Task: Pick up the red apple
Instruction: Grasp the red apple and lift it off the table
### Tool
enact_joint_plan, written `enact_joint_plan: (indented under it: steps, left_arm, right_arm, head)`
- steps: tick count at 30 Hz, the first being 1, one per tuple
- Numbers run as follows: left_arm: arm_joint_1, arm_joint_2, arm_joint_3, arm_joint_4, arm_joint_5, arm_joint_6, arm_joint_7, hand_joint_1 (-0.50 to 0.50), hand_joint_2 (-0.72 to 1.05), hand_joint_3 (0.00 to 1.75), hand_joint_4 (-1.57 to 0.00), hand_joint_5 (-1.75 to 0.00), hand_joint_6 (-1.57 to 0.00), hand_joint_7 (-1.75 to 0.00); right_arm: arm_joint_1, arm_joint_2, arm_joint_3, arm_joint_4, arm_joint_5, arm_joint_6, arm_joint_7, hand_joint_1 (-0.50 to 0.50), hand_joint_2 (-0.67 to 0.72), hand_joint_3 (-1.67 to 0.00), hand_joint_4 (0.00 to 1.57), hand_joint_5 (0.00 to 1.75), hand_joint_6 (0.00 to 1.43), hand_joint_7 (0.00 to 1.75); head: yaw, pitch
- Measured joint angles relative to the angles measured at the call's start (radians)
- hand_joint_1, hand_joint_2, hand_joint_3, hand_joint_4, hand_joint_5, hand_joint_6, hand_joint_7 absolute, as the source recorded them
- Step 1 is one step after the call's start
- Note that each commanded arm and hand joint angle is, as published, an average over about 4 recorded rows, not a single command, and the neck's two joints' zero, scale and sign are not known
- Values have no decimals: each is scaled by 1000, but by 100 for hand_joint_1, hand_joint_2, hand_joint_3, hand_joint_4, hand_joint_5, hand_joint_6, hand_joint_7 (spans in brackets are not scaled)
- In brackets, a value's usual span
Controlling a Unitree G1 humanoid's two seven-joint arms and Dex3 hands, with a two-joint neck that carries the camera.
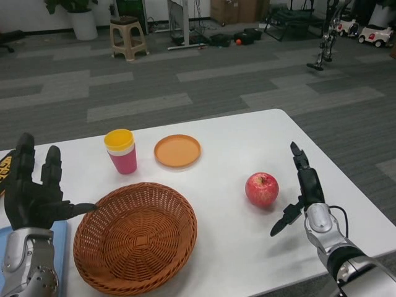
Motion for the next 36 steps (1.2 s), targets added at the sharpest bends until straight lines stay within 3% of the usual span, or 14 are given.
enact_joint_plan:
  steps: [2, 9, 13, 26, 36]
  left_arm:
    - [0, -2, 0, 0, 0, 0, 0, -43, -10, 0, 0, -21, 0, -21]
    - [0, -8, -3, 0, 1, 0, 0, -43, -10, 0, 0, -31, 0, -21]
    - [0, -9, -5, 0, 1, 0, 0, -43, -10, 0, 0, -23, 0, -21]
    - [0, -23, -14, 4, 20, 0, -9, -43, -10, 0, 0, -26, 0, -21]
    - [0, -26, -26, 6, 20, 0, -10, -43, -10, 0, 0, -26, 0, -21]
  right_arm:
    - [-4, -1, 21, 17, 0, 3, 0, -46, 72, 0, 0, 0, 0, 0]
    - [-12, -1, 89, 43, 1, 4, 1, -46, 72, 0, 0, 0, 0, 0]
    - [-13, -1, 115, 49, 1, 5, 1, -46, 72, 0, 0, 0, 0, 0]
    - [-27, 5, 199, 77, 1, 13, 1, -46, 72, 0, 0, 0, 0, 0]
    - [-85, 23, 271, 107, 3, 28, -3, -46, 72, 0, 0, 0, 0, 0]
  head:
    - [-1, -3]
    - [10, -13]
    - [37, -21]
    - [15, 21]
    - [-9, 31]
